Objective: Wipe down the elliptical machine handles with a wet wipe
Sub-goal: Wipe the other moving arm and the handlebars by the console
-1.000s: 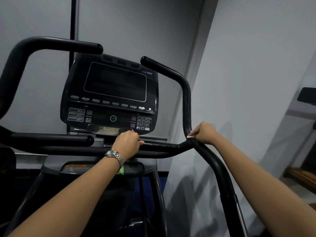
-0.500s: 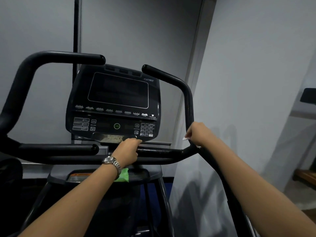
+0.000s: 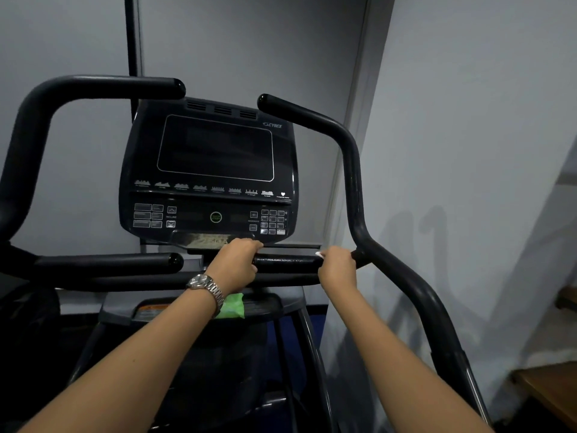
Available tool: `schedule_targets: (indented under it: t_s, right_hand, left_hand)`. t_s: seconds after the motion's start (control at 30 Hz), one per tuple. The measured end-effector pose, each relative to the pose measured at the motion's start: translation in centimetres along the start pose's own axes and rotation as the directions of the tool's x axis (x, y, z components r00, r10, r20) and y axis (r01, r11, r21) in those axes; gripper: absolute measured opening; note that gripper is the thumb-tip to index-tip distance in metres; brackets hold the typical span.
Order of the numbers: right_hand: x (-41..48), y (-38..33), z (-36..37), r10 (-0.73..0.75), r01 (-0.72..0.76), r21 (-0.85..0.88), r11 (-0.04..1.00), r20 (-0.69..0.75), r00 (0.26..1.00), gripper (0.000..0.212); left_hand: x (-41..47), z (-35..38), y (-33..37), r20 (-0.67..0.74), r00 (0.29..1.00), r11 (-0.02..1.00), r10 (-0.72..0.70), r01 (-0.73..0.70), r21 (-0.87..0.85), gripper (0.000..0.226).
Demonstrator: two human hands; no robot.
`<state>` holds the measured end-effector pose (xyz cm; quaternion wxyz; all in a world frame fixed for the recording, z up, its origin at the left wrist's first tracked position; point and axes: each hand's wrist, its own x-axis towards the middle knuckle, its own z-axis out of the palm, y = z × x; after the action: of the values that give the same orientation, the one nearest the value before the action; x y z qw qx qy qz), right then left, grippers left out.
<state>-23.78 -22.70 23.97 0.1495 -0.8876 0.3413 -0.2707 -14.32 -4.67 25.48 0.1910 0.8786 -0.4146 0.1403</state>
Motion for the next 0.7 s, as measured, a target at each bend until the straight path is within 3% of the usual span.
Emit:
schedule_targets:
  t_s: [0.17, 0.33, 0.5, 0.7]
  right_hand:
    - [-1.7, 1.2, 0.0, -0.163, 0.164, -0.011, 0.986, 0.021, 0.986, 0.056]
    - [0.2, -0.2, -0.9, -0.121, 0.122, -0.023, 0.992, 0.044, 0.992, 0.041]
    - [-2.4, -1.1, 0.1, -0.246, 0.244, 0.064, 0.968, 0.02, 0.969, 0.058]
    - [-0.7, 1.0, -0.4, -0.019, 0.022, 0.17, 0.985, -0.021, 1.0, 0.05]
  left_hand:
    - [0.0, -0.3, 0.3, 0.003, 1.0, 1.0, -0.02, 0.02, 0.005, 0.055]
    - [-0.1, -0.5, 0.7, 0.013, 0.999, 0.999, -0.039, 0.038, 0.031, 0.053]
    - [-0.4, -0.4, 0.7, 0.002, 0.999, 0.998, -0.05, 0.05, 0.025, 0.052]
    - [-0.4, -0.2, 0.9, -0.006, 0.998, 0.998, -0.055, 0.055, 0.023, 0.051]
